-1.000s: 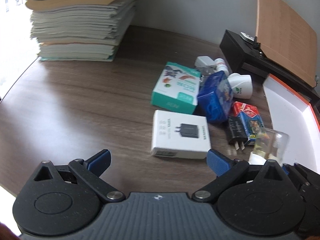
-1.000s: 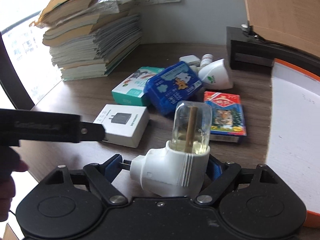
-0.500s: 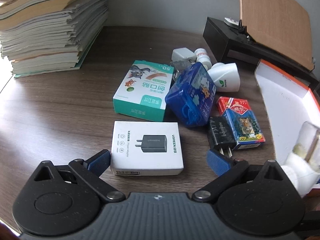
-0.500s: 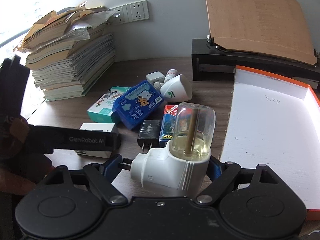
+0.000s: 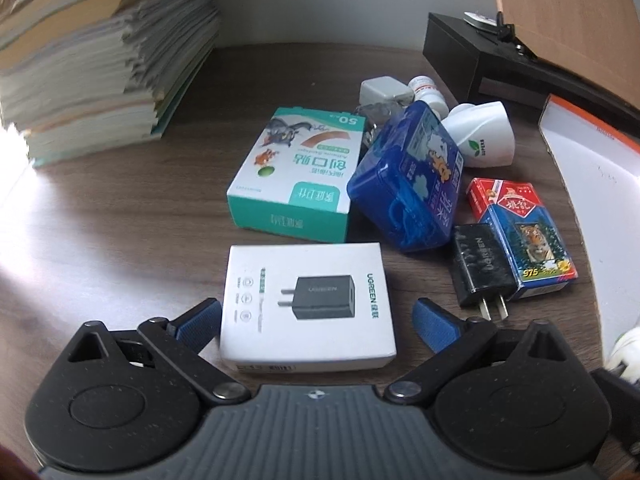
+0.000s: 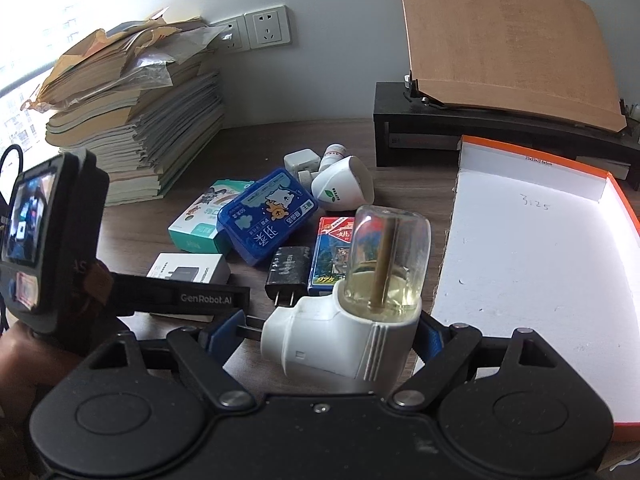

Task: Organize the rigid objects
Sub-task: 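Grasp the white UGREEN charger box with the left tool, then carry the charger box and air freshener over the orange-rimmed white box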

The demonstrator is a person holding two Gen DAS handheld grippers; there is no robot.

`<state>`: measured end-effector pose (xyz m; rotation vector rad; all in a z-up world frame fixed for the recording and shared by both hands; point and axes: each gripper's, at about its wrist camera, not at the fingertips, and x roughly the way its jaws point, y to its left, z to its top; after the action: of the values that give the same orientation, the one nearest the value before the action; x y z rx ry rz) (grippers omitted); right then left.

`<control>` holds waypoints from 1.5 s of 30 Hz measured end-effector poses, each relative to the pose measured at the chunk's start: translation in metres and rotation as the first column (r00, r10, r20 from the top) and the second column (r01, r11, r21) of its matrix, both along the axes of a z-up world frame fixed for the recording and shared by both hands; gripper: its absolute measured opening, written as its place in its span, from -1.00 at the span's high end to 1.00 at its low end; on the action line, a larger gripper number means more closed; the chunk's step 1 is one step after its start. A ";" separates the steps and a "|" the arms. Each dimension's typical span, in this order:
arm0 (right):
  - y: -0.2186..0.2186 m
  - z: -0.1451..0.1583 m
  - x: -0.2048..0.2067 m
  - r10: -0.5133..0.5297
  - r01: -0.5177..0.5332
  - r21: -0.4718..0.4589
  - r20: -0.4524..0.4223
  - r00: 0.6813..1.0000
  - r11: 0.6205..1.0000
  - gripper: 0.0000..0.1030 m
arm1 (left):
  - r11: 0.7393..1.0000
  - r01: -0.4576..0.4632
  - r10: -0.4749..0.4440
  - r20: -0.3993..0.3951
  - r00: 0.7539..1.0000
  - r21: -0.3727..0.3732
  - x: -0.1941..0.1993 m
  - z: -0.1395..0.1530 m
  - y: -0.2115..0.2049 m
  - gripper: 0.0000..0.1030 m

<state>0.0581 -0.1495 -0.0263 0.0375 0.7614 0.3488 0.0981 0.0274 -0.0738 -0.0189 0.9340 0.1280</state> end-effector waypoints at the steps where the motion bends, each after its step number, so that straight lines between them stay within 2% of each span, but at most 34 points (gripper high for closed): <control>1: -0.001 0.000 0.000 0.000 0.000 0.000 0.002 1.000 1.000 -0.96 | 1.000 0.006 -0.006 0.011 1.000 0.002 -0.001 0.001 0.000 -0.78; 3: -0.002 0.001 0.001 -0.001 0.001 -0.002 0.004 1.000 1.000 -0.96 | 1.000 0.011 -0.011 0.032 0.999 0.000 -0.001 0.004 -0.001 -0.53; 6: -0.004 0.003 0.003 -0.004 0.004 0.000 0.003 1.000 1.000 -0.96 | 0.999 0.021 -0.019 0.036 0.999 -0.048 -0.001 0.008 0.000 -0.53; 23: -0.029 0.034 0.003 -0.097 0.097 -0.005 0.041 0.994 0.995 -0.96 | 0.989 0.117 -0.101 0.159 0.982 -0.093 -0.020 0.063 -0.034 -0.53; 35: -0.061 0.055 -0.010 -0.208 0.209 0.001 0.064 0.976 0.978 -0.96 | 0.967 0.223 -0.200 0.181 0.963 -0.120 -0.023 0.081 -0.068 -0.53; 45: -0.108 0.062 0.008 -0.244 0.244 0.021 0.076 0.967 0.970 -0.96 | 0.961 0.242 -0.217 0.175 0.960 -0.135 -0.006 0.086 -0.109 -0.53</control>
<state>0.0665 -0.2574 0.0360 0.1268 0.6681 0.1191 0.0916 -0.0819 0.0124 -0.0634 0.7789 -0.1610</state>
